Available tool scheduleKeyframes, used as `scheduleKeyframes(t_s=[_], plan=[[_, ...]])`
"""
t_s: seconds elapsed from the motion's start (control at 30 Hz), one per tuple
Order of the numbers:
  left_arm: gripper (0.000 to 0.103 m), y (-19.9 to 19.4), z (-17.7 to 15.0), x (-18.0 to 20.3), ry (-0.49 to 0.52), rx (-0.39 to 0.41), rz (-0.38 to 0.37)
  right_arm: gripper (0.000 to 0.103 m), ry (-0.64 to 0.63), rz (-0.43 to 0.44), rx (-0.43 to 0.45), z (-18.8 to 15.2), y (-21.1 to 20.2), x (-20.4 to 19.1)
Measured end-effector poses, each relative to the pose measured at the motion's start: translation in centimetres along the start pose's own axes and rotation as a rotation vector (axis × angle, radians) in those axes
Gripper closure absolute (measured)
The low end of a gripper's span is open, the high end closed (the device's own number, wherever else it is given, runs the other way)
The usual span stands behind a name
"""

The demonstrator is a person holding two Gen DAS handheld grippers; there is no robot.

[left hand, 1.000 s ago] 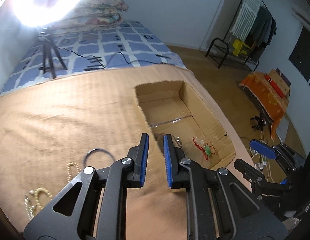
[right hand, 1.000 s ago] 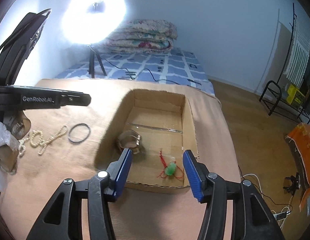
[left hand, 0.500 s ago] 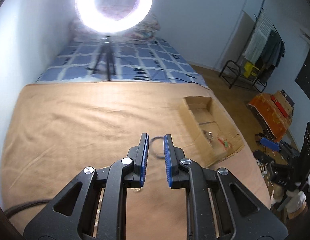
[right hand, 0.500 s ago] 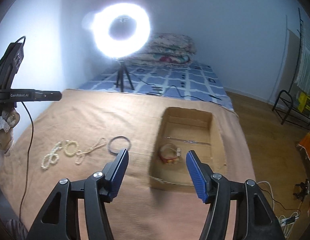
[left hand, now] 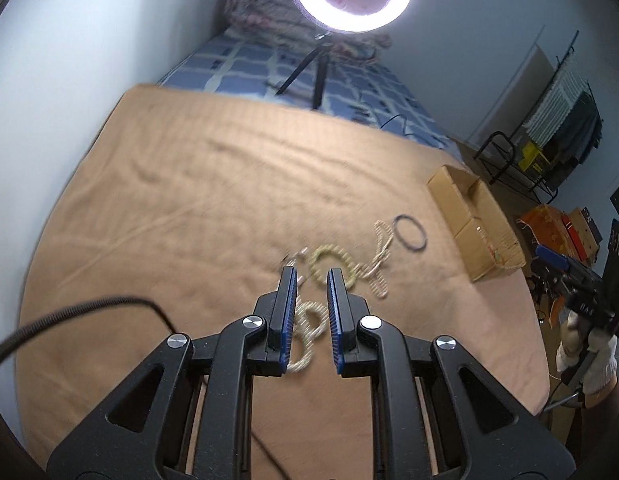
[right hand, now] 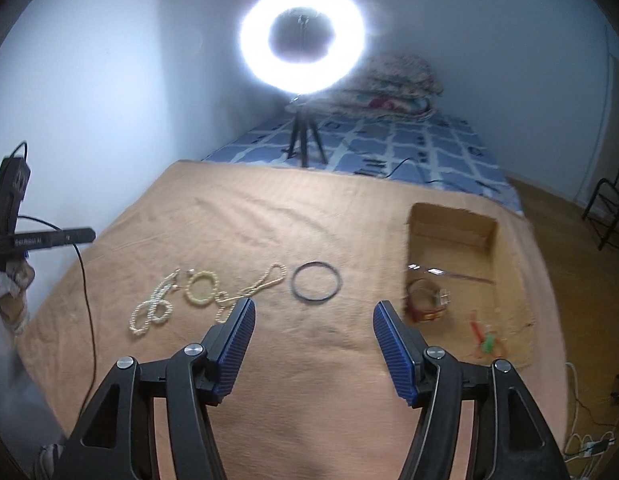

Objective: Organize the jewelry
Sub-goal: 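Withdraw both open tools from the box back toward the pearl necklaces, then grasp the twisted white pearl necklace with the left tool while the right tool grasps the cream pearl strand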

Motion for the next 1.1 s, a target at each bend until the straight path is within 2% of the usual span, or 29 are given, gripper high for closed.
scheduleKeyframes(t_s=[0.27, 0.63, 0.67, 0.73, 0.87, 1.1], plan=[[0.089, 1.0, -3.5, -4.0, -0.116, -0.051, -0.041, 0.038, 0.049, 0.071, -0.102, -0.9, 4.6, -3.6], [0.089, 4.7, -6.7, -5.2, -0.203, -0.149, -0.116, 0.038, 0.160, 0.147, -0.204, -1.6, 9.6, -6.3], [0.087, 5.1, -6.7, -5.1, -0.211, -0.154, -0.121, 0.038, 0.170, 0.152, -0.214, -1.7, 10.1, -6.4], [0.067, 5.7, -6.8, -5.1, -0.227, -0.158, -0.133, 0.038, 0.186, 0.157, -0.229, -1.7, 10.9, -6.6], [0.066, 7.3, -6.8, -4.7, -0.240, -0.176, -0.149, 0.039, 0.239, 0.171, -0.261, -2.0, 12.6, -6.6], [0.058, 9.7, -6.3, -4.0, -0.202, -0.196, -0.109, 0.039, 0.333, 0.188, -0.300, -2.6, 15.3, -6.3]])
Point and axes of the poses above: each gripper's, at about its wrist camera, not at the fingertips, and y roughly the way its jaws point, x to its right, z to its top, the point moved 9 cm from there along y, roughly the way its jaws point, and after that the axes turned 5 degrees about -z, right-handed, at the moved point
